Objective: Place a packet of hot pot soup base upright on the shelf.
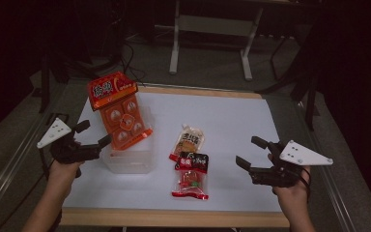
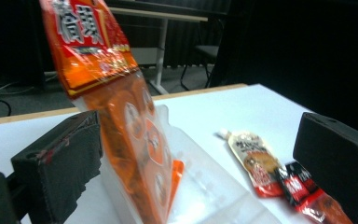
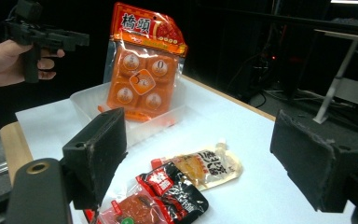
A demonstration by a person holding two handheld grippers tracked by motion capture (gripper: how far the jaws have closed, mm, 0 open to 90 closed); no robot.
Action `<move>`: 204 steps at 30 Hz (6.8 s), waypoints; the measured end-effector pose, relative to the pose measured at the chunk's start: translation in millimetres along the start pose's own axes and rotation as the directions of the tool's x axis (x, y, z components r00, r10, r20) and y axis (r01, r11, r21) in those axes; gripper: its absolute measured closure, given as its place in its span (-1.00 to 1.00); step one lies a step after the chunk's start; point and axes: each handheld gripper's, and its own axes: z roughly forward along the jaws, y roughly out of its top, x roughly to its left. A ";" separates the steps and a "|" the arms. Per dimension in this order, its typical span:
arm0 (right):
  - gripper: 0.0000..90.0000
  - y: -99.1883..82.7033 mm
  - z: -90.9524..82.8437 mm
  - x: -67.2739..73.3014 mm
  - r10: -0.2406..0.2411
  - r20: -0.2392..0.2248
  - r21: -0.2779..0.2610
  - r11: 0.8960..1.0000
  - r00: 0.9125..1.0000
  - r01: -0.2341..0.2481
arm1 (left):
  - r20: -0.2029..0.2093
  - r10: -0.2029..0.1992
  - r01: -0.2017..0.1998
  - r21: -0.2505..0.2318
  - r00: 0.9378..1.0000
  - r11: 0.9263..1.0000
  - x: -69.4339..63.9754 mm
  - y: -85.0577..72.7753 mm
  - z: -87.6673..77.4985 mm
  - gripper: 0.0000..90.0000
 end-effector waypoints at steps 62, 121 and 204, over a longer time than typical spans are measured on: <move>-0.53 -69.1 113.1 -15.3 0.050 -0.183 0.235 0.972 0.982 -0.006 | 0.261 0.189 -0.209 0.050 0.947 0.977 -117.8 -71.8 1.6 -0.96; -0.23 -126.4 174.5 -55.0 0.240 -0.240 0.511 0.855 0.941 -0.088 | 0.287 0.188 -0.219 0.079 0.939 0.972 -116.5 -81.1 9.6 -0.96; 1.00 -33.7 81.7 26.6 -0.078 -0.267 0.256 0.955 0.961 0.148 | 0.467 0.127 -0.231 0.172 0.875 0.958 -134.5 -54.5 100.1 0.18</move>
